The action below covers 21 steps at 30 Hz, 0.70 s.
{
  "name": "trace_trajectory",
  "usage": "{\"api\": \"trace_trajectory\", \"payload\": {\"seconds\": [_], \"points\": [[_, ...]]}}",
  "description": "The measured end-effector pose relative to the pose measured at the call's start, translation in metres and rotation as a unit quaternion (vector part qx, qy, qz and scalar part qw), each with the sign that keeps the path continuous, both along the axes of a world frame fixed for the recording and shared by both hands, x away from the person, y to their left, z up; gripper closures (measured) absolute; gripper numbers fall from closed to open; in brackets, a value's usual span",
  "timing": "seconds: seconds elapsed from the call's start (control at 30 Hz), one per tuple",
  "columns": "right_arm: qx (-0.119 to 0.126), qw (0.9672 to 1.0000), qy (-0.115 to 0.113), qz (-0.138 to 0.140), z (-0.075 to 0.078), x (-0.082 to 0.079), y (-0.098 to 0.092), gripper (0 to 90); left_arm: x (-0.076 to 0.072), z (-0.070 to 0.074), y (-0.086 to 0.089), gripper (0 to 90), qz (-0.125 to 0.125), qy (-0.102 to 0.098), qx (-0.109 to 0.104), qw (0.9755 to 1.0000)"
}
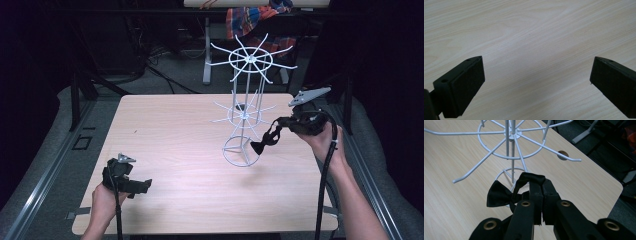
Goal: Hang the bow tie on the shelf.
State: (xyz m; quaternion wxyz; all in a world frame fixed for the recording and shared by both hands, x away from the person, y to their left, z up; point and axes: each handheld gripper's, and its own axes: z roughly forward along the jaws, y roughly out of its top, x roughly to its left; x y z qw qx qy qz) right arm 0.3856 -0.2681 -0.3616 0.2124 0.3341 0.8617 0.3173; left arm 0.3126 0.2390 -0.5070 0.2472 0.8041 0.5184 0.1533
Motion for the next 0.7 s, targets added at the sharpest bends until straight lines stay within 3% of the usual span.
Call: {"api": "trace_trajectory", "payload": {"seconds": [0.7], "points": [[0.018,0.9998,0.011,0.008,-0.003,0.018,0.005,88.7,0.001,-0.001,0.000,0.0,-0.004,0.008,-0.002,1.0000]]}}
